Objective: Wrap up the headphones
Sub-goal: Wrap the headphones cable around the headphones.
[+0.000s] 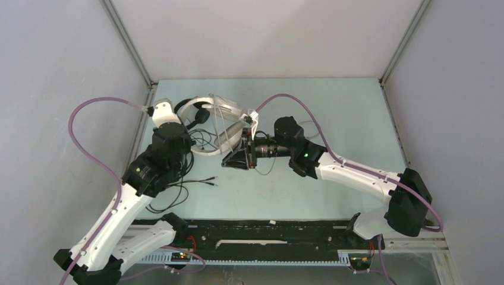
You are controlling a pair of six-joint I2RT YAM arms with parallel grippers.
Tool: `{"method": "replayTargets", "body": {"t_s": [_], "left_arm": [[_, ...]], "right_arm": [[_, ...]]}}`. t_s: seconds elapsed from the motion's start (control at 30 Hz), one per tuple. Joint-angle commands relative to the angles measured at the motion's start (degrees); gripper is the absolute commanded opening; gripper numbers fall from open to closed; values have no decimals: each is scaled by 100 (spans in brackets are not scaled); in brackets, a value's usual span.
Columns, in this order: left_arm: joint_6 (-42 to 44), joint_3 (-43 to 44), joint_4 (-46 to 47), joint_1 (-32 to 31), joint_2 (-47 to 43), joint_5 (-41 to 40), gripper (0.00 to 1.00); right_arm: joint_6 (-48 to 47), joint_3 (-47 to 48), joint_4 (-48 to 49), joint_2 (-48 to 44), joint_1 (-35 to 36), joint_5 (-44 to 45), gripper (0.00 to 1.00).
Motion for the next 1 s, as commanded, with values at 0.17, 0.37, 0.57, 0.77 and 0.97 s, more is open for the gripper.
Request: {"method": "replayTargets", "body": {"t_s": [0.17,0.37,0.57,0.77,0.97], "left_arm": [[-777,293,595,36,-154,-83,0],[-1019,327,575,36,-194,125,0],[-1240,382,486,49,-261,401,0],[-1413,458,470,78,-309,762,0],[-1484,498,438,86,-345,901,0]], "right_arm": [[-1941,48,-491,-368,601,1325,24],[-2609,-732,399,-534,828,2032,24],[-3102,-1471,1449,-594,872,2189,27],[-3343,-2000,2329,-468,875,2180,28],[-3496,-2681,3664,-269,870,2073,29]]}}
